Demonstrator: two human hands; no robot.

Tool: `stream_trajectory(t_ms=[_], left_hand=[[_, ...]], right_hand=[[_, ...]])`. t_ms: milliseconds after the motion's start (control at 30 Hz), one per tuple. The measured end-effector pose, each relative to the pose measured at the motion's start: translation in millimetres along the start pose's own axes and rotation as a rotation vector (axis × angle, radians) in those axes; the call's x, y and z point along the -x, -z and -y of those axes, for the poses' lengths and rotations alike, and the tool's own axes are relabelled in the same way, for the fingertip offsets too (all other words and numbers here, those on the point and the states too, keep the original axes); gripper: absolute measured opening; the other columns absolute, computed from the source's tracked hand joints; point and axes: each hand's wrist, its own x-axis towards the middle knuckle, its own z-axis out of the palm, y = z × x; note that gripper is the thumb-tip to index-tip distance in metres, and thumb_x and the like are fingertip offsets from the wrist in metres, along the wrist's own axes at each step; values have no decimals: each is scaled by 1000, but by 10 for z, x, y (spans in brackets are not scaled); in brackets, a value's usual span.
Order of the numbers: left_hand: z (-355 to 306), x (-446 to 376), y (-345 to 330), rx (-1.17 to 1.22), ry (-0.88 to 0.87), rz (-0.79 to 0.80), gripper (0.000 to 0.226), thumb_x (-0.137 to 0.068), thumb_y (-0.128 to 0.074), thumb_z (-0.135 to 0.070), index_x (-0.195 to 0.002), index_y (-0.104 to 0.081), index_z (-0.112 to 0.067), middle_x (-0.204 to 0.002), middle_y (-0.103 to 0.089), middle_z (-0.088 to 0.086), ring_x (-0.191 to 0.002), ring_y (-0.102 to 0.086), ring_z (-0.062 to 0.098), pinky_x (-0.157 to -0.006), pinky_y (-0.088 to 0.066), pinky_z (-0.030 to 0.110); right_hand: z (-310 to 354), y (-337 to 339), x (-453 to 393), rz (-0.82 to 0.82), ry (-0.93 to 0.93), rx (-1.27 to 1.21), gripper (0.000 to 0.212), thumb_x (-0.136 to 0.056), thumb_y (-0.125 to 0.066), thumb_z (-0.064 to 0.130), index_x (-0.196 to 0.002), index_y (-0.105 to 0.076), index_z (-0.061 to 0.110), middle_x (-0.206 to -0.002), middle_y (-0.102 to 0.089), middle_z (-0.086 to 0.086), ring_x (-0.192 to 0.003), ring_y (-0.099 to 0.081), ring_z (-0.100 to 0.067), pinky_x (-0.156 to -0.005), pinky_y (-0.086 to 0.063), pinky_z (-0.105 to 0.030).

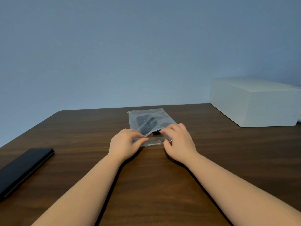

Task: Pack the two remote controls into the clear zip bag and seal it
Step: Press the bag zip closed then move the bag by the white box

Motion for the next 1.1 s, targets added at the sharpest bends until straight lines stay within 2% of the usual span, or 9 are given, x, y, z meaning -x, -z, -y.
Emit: stream_trajectory(t_ms=[100, 167, 267, 333, 400, 500, 633, 933, 1100], left_hand=[[23, 19, 24, 234, 29, 17, 18, -80, -68, -35, -88, -75, -20, -97, -73, -4, -94, -63, 11, -85, -50, 28], [56, 37, 81, 360, 72, 51, 21, -72, -77, -32, -87, -75, -18, -97, -72, -6, -93, -63, 6, -88, -49, 22], [143, 36, 171, 393, 45, 122, 39, -66, -82, -28, -102, -70, -21, -107, -65, -10, -102, -60, 3, -91, -44, 13], [182, 23, 193, 388, 21, 89, 36, -72, -78, -15, -106, -68, -19, -107, -64, -8, -103, -61, 7, -95, -47, 20], [179, 5, 191, 366, 18, 28, 26, -77, -73, -7, -101, -70, -16, -100, -67, -4, -96, -64, 11, -93, -50, 27], [136, -11, 176, 277, -18, -30, 13, -78, -70, -8, -90, -73, -14, -93, -73, 0, -90, -65, 14, -86, -50, 27], [121, -50, 166, 223, -78, -61, 11, -82, -66, -10, -87, -74, -15, -90, -75, 2, -87, -66, 16, -81, -53, 31], [145, -78, 208, 106, -110, -98, 8, -82, -68, -25, -87, -73, -21, -87, -74, -3, -81, -64, 15, -71, -55, 34], [152, -81, 218, 115, -47, -80, 12, -83, -66, -25, -92, -73, -21, -92, -74, -4, -84, -64, 12, -74, -50, 27]], right_hand=[[-2, -25, -8, -44, 84, 40, 43, -86, -54, 22, -128, -51, 28, -132, -51, 4, -125, -33, -18, -102, -34, -41], [-4, -39, -13, -14, 103, 68, 48, -87, -54, 31, -135, -44, 33, -142, -43, 6, -133, -26, -19, -107, -27, -46], [6, -62, -34, 69, 135, 134, 57, -88, -52, 46, -140, -32, 38, -150, -35, 9, -140, -18, -18, -111, -18, -47], [18, -85, -57, 98, 149, 172, 59, -87, -51, 51, -141, -30, 39, -147, -41, 10, -140, -19, -17, -112, -16, -45], [29, -114, -83, 94, 148, 188, 55, -87, -51, 52, -138, -36, 39, -138, -51, 12, -136, -27, -15, -111, -17, -42], [83, -141, -134, 78, 147, 167, 41, -89, -51, 50, -126, -54, 35, -125, -62, 13, -127, -38, -12, -106, -18, -38], [214, -182, -263, 40, 189, 147, 28, -91, -51, 42, -112, -67, 30, -110, -69, 9, -118, -45, -12, -98, -17, -37], [164, -247, -343, -15, 142, 34, 27, -93, -49, 39, -110, -68, 31, -105, -71, 8, -109, -51, -14, -92, -30, -36], [191, -252, -348, -5, 135, -15, 26, -93, -51, 37, -111, -68, 30, -103, -71, 8, -110, -49, -14, -92, -31, -36]])
